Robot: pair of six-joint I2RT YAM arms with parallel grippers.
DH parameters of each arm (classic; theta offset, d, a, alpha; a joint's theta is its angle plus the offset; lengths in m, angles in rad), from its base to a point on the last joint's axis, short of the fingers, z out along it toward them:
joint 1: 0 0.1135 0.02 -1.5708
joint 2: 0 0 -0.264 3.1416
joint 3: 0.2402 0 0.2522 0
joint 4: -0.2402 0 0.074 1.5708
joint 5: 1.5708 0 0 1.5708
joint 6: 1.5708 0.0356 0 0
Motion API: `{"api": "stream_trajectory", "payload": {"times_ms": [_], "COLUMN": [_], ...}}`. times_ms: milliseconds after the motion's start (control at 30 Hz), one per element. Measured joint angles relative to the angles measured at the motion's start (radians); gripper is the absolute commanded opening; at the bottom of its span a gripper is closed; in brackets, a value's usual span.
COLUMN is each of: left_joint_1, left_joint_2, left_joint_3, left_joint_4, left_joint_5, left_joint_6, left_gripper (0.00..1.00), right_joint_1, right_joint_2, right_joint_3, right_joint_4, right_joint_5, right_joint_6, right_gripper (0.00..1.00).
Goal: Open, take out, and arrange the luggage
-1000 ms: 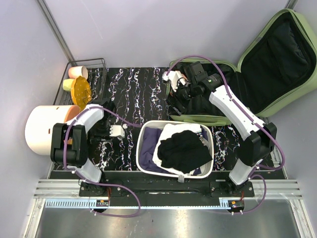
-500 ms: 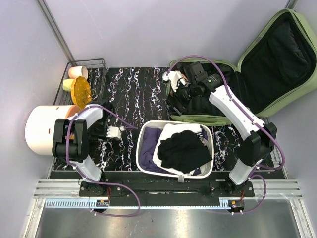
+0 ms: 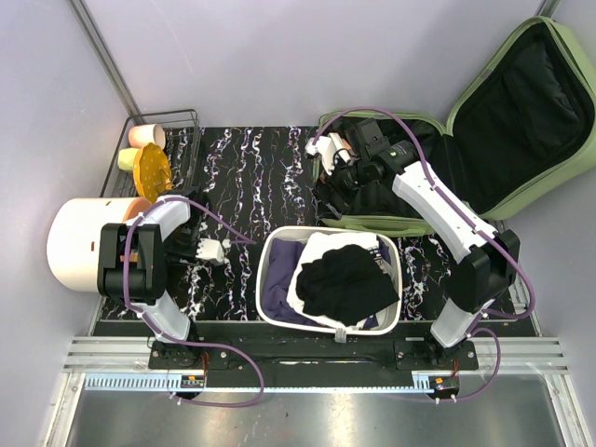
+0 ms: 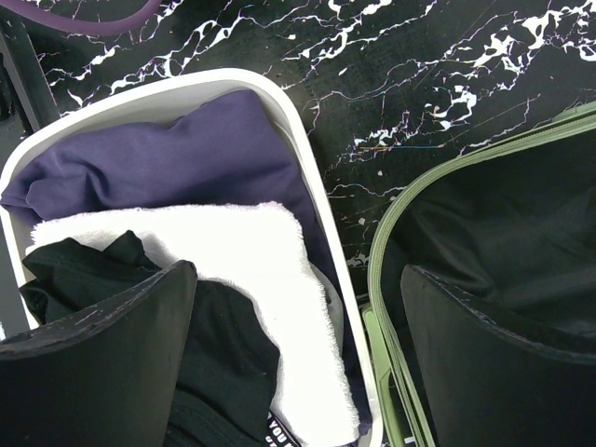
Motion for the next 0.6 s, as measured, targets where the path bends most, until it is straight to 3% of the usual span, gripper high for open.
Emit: {"api": "stream_trajectory", "payload": {"times_ms": [400, 600], "left_joint_1": [0.004, 0.005], "left_joint_2": [0.000, 0.000], "left_joint_3": [0.009, 0.022], "left_joint_4": [-0.042, -0.078], "left_joint_5": [0.003, 0.016], "left_joint_6": [0.041, 0.056], "left_gripper": [0.40, 0.22], "right_joint_1": [0.000, 0.000], "right_joint_2": [-0.003, -0.008], "right_joint_3": [-0.025, -0.042], "right_joint_4": [0.008, 0.017], "right_joint_5": [0.001, 0.001], "right_joint_6": [0.000, 0.000], "right_gripper": [1.00, 1.00]}}
